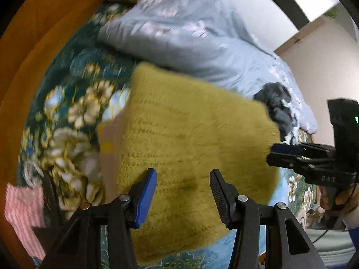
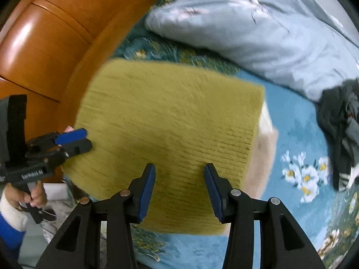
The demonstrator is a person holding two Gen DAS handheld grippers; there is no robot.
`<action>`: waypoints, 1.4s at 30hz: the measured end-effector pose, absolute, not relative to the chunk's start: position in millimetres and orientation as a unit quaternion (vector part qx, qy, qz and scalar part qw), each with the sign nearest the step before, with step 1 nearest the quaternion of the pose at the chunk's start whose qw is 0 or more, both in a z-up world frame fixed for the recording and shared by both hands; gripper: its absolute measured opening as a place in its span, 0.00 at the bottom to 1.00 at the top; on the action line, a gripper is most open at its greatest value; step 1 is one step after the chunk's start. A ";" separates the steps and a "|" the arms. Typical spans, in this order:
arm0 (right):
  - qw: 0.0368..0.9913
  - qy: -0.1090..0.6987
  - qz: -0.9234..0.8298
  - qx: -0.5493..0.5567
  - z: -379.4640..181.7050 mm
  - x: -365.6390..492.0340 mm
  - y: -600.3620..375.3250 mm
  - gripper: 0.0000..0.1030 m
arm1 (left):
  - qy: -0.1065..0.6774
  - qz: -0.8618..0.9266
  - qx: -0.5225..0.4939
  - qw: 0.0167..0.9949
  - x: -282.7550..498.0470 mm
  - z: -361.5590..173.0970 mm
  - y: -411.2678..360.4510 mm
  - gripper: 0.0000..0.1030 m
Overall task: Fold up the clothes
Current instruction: 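Lower the sweater onto the towel stack and open both grippers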
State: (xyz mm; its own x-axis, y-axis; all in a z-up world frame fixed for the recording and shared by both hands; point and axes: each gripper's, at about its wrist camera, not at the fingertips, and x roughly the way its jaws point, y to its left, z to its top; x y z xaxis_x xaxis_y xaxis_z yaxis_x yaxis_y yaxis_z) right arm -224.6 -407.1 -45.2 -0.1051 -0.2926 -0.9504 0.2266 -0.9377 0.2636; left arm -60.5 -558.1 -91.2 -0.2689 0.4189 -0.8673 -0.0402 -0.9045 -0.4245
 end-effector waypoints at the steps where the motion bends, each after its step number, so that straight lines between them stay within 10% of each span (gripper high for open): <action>1: 0.172 -0.024 -0.744 0.646 -49.1 -220.5 -408.4 0.45 | -0.171 0.778 -0.586 0.148 -58.8 -99.5 -562.1 0.52; 35: 0.133 -0.051 -0.769 0.623 -34.7 -161.1 -400.3 0.48 | -0.113 0.806 -0.572 0.100 -26.0 -80.9 -545.6 0.63; 42: 0.104 -0.044 -0.760 0.640 -47.2 -104.0 -389.2 0.65 | -0.112 0.832 -0.538 0.082 19.4 -60.6 -536.5 0.79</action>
State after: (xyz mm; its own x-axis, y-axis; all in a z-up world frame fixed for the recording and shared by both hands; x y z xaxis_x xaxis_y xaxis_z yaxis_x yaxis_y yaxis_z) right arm -104.0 -389.2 -47.2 -0.1602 -0.2152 -0.9633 0.1025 -0.9743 0.2006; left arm 19.4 -536.5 -60.6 -0.4078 0.2571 -0.8761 -0.0169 -0.9615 -0.2743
